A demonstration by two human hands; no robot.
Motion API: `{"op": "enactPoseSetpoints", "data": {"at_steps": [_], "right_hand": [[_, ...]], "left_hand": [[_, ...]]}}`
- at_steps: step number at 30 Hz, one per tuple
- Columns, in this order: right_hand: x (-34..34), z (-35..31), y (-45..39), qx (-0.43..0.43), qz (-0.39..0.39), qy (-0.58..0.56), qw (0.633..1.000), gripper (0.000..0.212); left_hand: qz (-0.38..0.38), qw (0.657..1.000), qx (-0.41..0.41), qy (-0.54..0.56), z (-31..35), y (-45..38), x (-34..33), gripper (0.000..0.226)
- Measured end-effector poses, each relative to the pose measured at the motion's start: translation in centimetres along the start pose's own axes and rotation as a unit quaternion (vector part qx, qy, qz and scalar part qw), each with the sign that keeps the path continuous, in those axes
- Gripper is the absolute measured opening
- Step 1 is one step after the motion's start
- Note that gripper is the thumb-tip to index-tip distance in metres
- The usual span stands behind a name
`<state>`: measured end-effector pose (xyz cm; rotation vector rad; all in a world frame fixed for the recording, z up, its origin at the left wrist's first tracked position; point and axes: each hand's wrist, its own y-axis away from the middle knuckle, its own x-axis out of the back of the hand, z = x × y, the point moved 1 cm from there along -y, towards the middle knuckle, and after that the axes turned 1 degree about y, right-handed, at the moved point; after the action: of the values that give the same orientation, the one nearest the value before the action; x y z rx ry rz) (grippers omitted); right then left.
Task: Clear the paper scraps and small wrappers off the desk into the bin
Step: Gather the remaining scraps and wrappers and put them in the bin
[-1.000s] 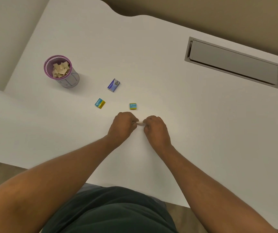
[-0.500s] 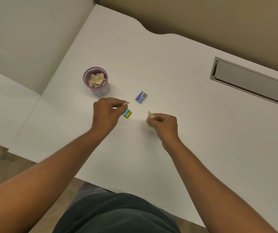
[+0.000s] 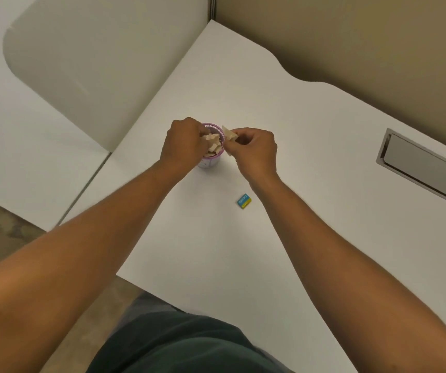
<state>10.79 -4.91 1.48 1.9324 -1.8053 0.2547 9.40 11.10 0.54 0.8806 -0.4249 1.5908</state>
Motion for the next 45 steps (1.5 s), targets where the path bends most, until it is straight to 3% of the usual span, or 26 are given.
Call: {"op": "enactPoseSetpoints", "data": {"at_steps": [7,11,14,16,21,25,28,33,35,37,41,45], "right_hand": [[-3.3,-1.6,-2.1,0.117,-0.054,0.172,0.977,0.022],[-4.8,-1.3,-2.5,0.156,-0.114,0.267,0.944,0.028],[-4.8,-1.3,-2.4,0.173,-0.142,0.285,0.932,0.024],[-4.5,-1.4,-2.7,0.153,-0.16,0.286,0.932,0.019],[-2.0,-2.4,-3.5,0.115,-0.204,0.207,0.95,0.04],[1.8,-1.8,-4.3,0.064,-0.166,0.113,0.978,0.04],[6.5,0.9,-3.8,0.006,-0.092,0.024,0.995,0.032],[12.9,8.3,-0.2,-0.097,0.002,0.071,0.993,0.023],[14.1,11.1,1.4,-0.128,0.015,0.103,0.986,0.02],[14.9,13.4,3.2,-0.145,0.022,0.138,0.979,0.019],[15.3,16.6,7.0,-0.162,0.057,0.202,0.964,0.02],[13.8,18.9,10.8,-0.194,0.02,0.171,0.966,0.034]], "left_hand": [[0.07,0.99,0.05,0.108,-2.3,0.1,1.8,0.03],[0.082,0.994,-0.017,0.071,-3.0,0.8,1.4,0.03],[0.063,0.995,-0.078,-0.001,-3.0,0.7,0.4,0.027],[0.055,0.996,-0.073,-0.021,-3.4,0.4,-0.1,0.027],[0.054,0.997,-0.059,-0.01,-4.1,-0.4,-0.8,0.031],[0.051,0.997,-0.064,-0.009,-4.3,-0.6,-0.6,0.029],[0.086,0.989,-0.119,0.006,-3.4,0.2,0.1,0.024],[0.13,0.957,-0.258,-0.032,-1.9,3.3,-1.2,0.023],[0.106,0.945,-0.307,-0.028,-1.2,4.9,-2.8,0.022],[0.035,0.944,-0.326,-0.033,-0.6,6.5,-4.8,0.022],[-0.106,0.946,-0.299,-0.061,-0.6,9.0,-9.2,0.02],[-0.179,0.949,-0.248,-0.071,-1.1,10.4,-11.9,0.022]]}}
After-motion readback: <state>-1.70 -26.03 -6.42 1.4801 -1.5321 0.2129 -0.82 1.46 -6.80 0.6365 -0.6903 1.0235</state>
